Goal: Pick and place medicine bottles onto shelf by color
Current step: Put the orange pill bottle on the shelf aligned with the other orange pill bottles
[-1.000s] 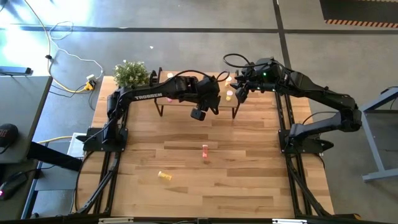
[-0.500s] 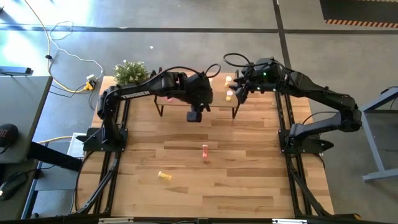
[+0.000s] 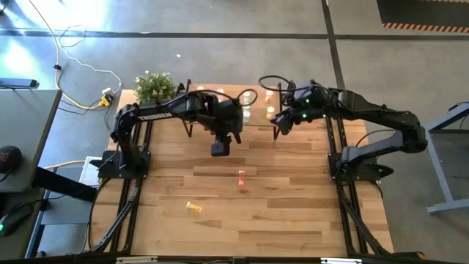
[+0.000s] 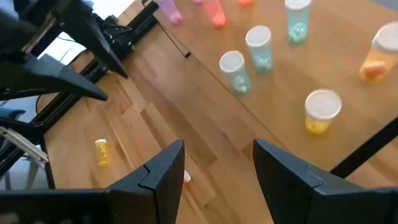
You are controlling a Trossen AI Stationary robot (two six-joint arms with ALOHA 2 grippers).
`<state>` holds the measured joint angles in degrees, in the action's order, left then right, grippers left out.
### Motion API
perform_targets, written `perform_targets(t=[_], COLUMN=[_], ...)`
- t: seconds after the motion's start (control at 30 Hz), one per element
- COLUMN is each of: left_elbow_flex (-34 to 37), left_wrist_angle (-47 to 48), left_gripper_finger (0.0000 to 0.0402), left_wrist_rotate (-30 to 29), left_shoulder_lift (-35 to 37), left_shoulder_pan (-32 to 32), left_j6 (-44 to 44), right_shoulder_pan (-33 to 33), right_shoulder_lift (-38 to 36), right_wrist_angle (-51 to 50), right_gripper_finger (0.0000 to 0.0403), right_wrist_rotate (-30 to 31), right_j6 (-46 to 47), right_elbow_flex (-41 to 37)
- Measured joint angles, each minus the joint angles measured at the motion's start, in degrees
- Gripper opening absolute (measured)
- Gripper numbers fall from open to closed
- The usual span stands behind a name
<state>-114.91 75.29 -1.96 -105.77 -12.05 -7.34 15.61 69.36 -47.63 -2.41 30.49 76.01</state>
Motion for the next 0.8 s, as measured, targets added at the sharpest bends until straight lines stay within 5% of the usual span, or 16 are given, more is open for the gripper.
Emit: perform_targets(t=[0.43, 0.8], left_elbow_flex=[21.39, 41.95], left_wrist_angle=[-10.86, -24.52], left_gripper_finger=[0.0152, 0.0152], left_wrist_rotate=[-0.23, -0.43], left_shoulder_lift=[16.23, 32.83], left_shoulder_pan=[6.54, 9.95], left_j6=[6.95, 11.97], right_shoulder_pan=[-13.54, -21.01], right_shoulder_lift=[1.51, 5.38], right_wrist_angle=[-0.72, 22.83], right_gripper_finger=[0.0181, 0.0181], right_wrist_rotate=[10.04, 13.32], right_j6=[20.6, 19.44], right_elbow_flex=[-0.06, -0.02])
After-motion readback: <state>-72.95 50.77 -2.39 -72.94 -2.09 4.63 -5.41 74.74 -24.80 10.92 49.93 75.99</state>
